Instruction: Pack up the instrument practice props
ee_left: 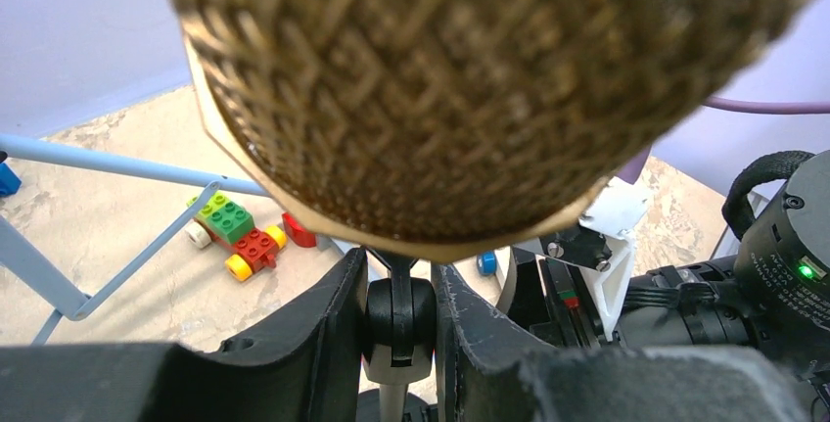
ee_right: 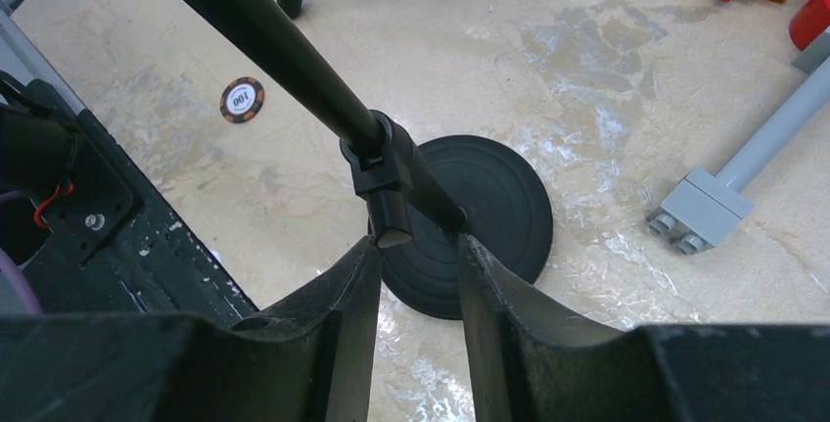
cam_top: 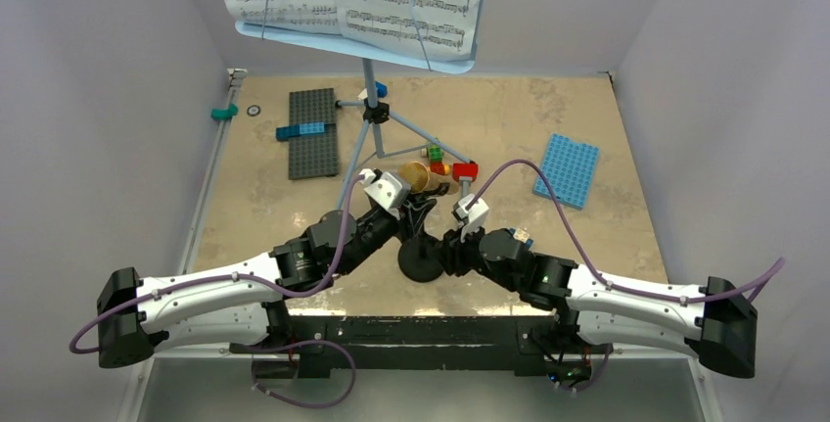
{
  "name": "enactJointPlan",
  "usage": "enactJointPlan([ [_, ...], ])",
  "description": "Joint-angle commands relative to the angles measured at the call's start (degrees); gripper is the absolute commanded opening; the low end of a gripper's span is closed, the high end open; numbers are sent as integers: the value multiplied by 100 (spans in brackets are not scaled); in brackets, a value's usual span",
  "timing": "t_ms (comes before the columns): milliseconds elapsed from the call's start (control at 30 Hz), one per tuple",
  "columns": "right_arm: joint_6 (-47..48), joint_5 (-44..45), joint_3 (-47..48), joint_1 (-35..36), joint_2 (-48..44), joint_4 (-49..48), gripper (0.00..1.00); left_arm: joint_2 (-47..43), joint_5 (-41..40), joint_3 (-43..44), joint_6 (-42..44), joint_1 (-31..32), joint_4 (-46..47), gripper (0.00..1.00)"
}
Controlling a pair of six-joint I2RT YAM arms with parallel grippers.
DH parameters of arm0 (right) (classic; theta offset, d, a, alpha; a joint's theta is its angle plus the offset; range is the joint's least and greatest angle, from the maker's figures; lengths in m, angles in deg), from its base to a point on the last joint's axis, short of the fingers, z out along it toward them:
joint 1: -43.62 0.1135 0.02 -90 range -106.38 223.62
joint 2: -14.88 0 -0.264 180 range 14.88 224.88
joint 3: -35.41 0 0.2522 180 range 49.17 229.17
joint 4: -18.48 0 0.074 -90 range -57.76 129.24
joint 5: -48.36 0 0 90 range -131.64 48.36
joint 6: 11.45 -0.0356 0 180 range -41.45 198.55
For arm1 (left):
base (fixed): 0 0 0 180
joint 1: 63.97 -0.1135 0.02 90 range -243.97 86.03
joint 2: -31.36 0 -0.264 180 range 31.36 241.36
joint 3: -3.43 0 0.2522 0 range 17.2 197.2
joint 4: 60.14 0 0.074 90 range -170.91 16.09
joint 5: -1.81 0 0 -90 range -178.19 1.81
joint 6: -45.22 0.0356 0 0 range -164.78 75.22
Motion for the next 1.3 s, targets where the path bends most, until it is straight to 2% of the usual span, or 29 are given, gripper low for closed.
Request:
enactJointPlan([
  [0, 157, 264, 216, 5, -11, -384, 39, -42, -86, -13, -157, 63, -317, 0],
  [100, 217, 227, 280, 5, 30, -412, 54, -25, -85, 3, -142, 75, -340, 0],
  [167, 259, 252, 344, 10, 108, -410, 54, -9, -85, 12, -127, 77, -341, 0],
  [367, 564, 289, 536, 5, 353, -430, 35, 20, -68, 53, -122, 94, -363, 0],
  [533, 1092, 447, 609, 5, 520, -367, 0, 21, -74, 50, -131, 103, -389, 0],
  [767, 2794, 1620, 207, 129, 517, -1090, 0, 60, -165, 25, -161, 103, -474, 0],
  [900, 3769, 2515, 72, 403, 829, -1749, 0, 156, -235, 51, -200, 103, -607, 0],
  [1000, 4647, 3263, -3, 677, 1506, -2522, 0, 254, -443, 72, -343, 103, -687, 0],
  [1100, 5978, 3980, -105, 899, 2215, -4089, 0, 355, -425, 98, -431, 103, -745, 0],
  [1167, 6772, 4141, -182, 999, 2547, -5169, 0, 386, -399, 111, -470, 103, -789, 0],
  [1267, 7168, 4232, -267, 1020, 2785, -5673, 0, 378, -393, 88, -491, 103, -834, 0],
])
